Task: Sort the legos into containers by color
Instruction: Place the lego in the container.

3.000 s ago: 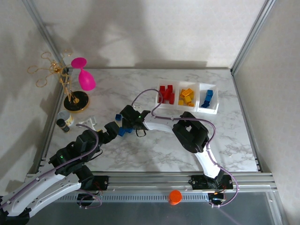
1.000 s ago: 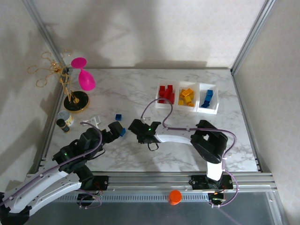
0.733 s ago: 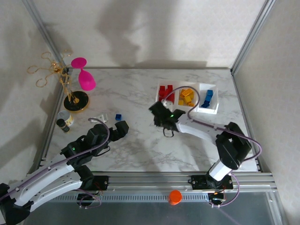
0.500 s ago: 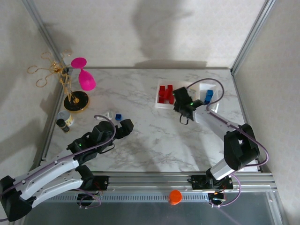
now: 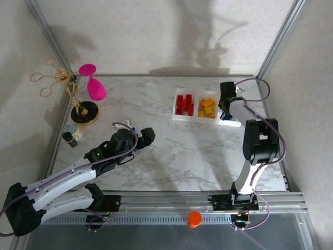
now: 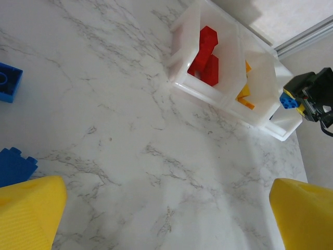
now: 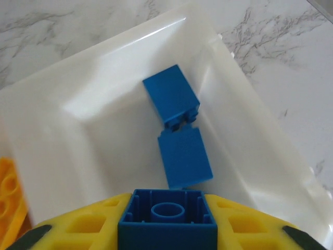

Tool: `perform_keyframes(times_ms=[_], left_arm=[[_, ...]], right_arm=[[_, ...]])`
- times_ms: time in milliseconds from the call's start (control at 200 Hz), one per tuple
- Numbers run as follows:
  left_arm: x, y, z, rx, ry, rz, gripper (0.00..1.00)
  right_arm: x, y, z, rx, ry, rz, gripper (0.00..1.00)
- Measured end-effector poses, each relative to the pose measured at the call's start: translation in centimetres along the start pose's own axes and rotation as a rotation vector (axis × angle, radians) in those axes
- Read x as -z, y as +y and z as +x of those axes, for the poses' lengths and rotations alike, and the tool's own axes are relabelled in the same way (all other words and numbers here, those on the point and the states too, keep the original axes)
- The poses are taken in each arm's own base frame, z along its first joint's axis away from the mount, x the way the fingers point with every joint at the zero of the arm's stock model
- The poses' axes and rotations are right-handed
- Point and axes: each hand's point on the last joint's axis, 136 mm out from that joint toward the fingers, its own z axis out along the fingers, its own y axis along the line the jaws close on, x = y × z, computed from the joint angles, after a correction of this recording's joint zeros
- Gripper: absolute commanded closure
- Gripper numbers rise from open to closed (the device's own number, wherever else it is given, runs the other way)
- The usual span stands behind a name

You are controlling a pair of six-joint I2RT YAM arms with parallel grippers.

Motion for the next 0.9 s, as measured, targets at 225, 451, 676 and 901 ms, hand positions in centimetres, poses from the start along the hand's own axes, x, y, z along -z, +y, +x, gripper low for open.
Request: perform_keyframes(times_ms=[225,451,676,901], left_arm=[[-0.1,-0.1,-0.1,-0.004,-0.003,0.004,0.00],[0.3,-0.4,-0.4,0.001,-0.013,0.016,0.00],[2.7,-0.7,-1.9,0.019,-0.065,0.053,0.00],[4.4,0.7,-2.2,0.030,-0.085,0.021,0.00]], right_arm=[[-0.9,-0.1,-1.4,0.019,-0.006,-0.001,0.32],[2.5,2.6,-1.1,0.051,-0.030,-0.088,0.20],[9.5,8.5,2.2,0.138,-0.056,-0.253,0.11],[15.9,14.3,10.4,0.308,0.007,-0.439,0.06]])
